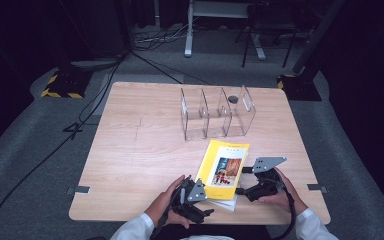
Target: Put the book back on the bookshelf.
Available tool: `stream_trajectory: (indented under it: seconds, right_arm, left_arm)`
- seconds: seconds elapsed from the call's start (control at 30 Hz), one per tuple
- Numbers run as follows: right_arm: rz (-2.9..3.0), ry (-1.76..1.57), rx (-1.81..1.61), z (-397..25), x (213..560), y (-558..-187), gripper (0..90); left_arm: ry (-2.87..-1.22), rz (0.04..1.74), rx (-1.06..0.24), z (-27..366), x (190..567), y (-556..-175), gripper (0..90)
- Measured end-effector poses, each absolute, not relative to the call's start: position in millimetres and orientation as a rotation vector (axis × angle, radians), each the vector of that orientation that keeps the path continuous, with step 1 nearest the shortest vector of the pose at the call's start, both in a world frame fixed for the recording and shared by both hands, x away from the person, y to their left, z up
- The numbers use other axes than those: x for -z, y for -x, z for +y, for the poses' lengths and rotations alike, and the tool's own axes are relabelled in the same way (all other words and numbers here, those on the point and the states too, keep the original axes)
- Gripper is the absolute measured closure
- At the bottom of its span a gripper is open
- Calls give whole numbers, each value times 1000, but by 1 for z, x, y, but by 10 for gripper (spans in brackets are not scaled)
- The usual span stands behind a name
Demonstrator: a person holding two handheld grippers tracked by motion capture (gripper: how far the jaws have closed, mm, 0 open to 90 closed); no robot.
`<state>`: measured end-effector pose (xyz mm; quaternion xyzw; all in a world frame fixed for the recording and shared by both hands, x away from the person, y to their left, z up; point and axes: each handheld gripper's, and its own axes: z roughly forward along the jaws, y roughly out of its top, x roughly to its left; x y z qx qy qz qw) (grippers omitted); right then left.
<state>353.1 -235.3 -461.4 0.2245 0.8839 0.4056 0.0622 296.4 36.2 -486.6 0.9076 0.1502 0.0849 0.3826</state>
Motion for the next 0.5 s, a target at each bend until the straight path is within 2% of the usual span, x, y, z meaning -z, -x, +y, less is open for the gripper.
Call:
stream_trajectory:
  seconds: [0.17,0.3,0.33,0.5]
  right_arm:
    - [2656,-692,-1249,-233,459,-352,181]
    - [2650,-692,-1259,-232,457,-352,189]
    - [2650,-693,-1273,-232,456,-351,191]
    - [2639,-689,-1281,-232,451,-348,198]
  left_arm:
    - [-2317,394,-320,15,490,-294,180]
    - [-2302,424,-424,5,490,-293,239]
    - [-2302,424,-424,5,490,-293,279]
    - [-2288,430,-474,5,489,-293,365]
